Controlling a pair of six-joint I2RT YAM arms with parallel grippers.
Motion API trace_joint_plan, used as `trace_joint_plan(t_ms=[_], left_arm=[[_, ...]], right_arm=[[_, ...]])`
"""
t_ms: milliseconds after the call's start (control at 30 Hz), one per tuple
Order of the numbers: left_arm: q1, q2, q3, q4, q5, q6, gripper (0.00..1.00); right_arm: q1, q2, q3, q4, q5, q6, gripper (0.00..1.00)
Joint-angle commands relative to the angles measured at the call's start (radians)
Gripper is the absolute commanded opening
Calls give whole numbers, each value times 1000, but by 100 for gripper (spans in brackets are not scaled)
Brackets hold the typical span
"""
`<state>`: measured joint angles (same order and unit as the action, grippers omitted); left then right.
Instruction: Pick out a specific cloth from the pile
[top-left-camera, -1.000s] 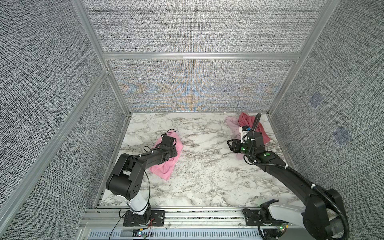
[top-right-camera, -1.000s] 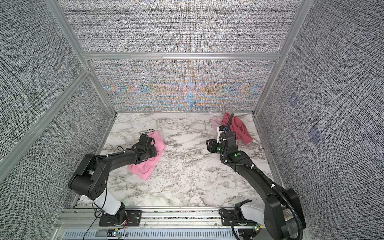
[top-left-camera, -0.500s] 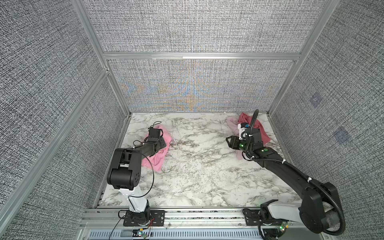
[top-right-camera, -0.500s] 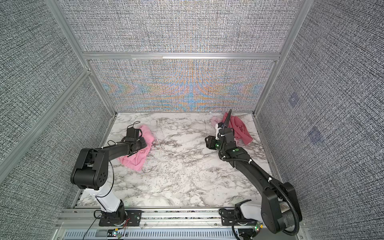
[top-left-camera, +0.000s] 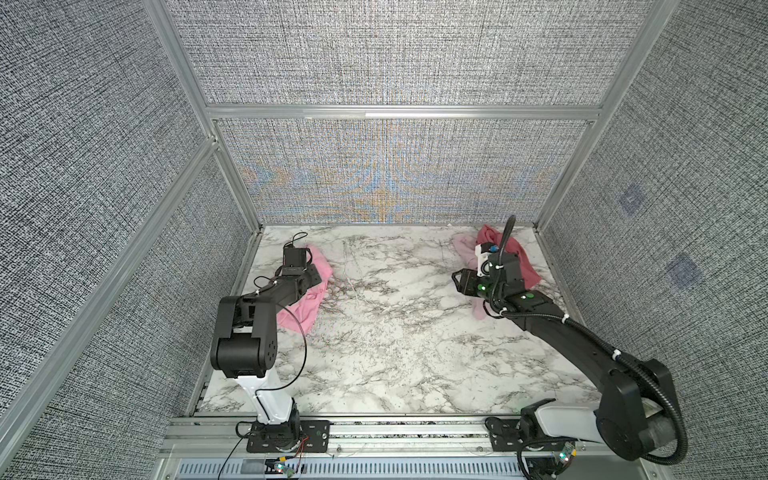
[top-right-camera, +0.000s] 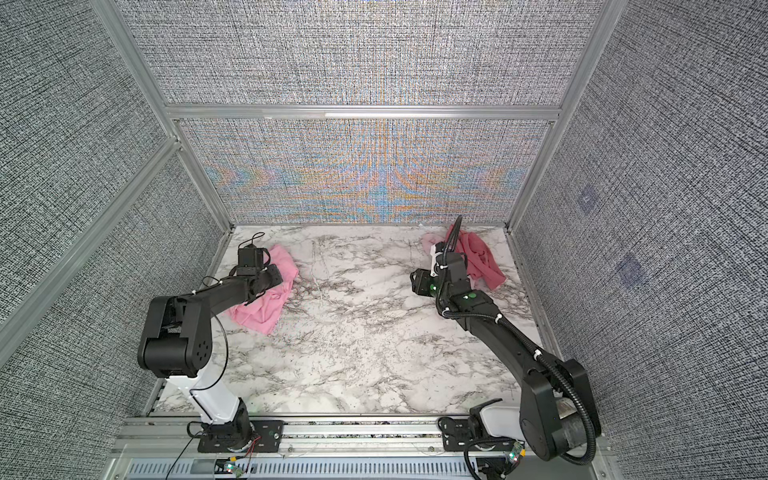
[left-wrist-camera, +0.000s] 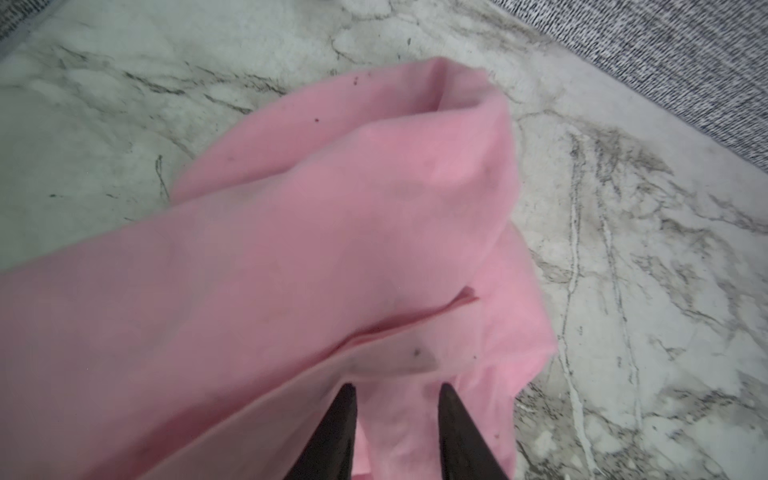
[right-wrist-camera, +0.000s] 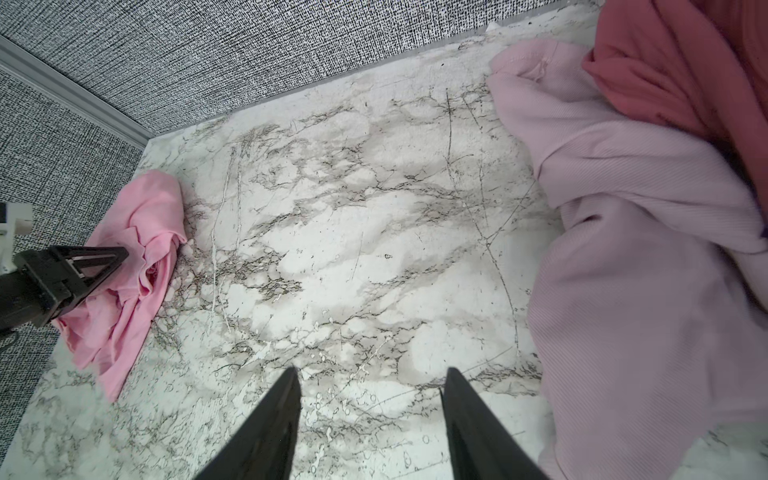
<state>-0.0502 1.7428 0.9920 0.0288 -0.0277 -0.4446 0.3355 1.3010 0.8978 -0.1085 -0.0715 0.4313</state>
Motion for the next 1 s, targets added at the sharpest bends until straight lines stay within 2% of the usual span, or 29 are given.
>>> trace_joint_plan(t_ms=[0, 200, 300, 433, 533, 600, 733, 800, 867, 967], left_arm=[[-18, -71, -29, 37, 27, 31, 36], [-172, -286, -102, 29, -142, 133, 37], [-219, -391, -152, 44, -182, 147, 39], [-227, -520, -244, 84, -213, 134, 42], [-227, -601, -344, 166, -226, 196, 46], [-227, -640, -395, 192, -252, 190, 53], [-226, -698, -485, 245, -307, 179, 56], [-226, -723, -518, 258, -356, 180, 61], [-226, -746, -552, 265, -421, 185, 72], [-226, -767, -593, 294, -520, 221, 75]], right_arm=[[2, -27, 8, -44, 65, -40, 57], [-18, -129, -30, -63, 198, -109, 57], [-40, -179, -56, -55, 266, -145, 57], [-77, -233, -97, -38, 351, -184, 58], [-93, -271, -147, 5, 393, -214, 59], [-105, -291, -186, 43, 432, -229, 61], [-130, -307, -249, 123, 514, -238, 66], [-143, -305, -281, 173, 545, -253, 69], [-153, -298, -314, 220, 579, -276, 71], [-172, -287, -356, 284, 615, -296, 75]])
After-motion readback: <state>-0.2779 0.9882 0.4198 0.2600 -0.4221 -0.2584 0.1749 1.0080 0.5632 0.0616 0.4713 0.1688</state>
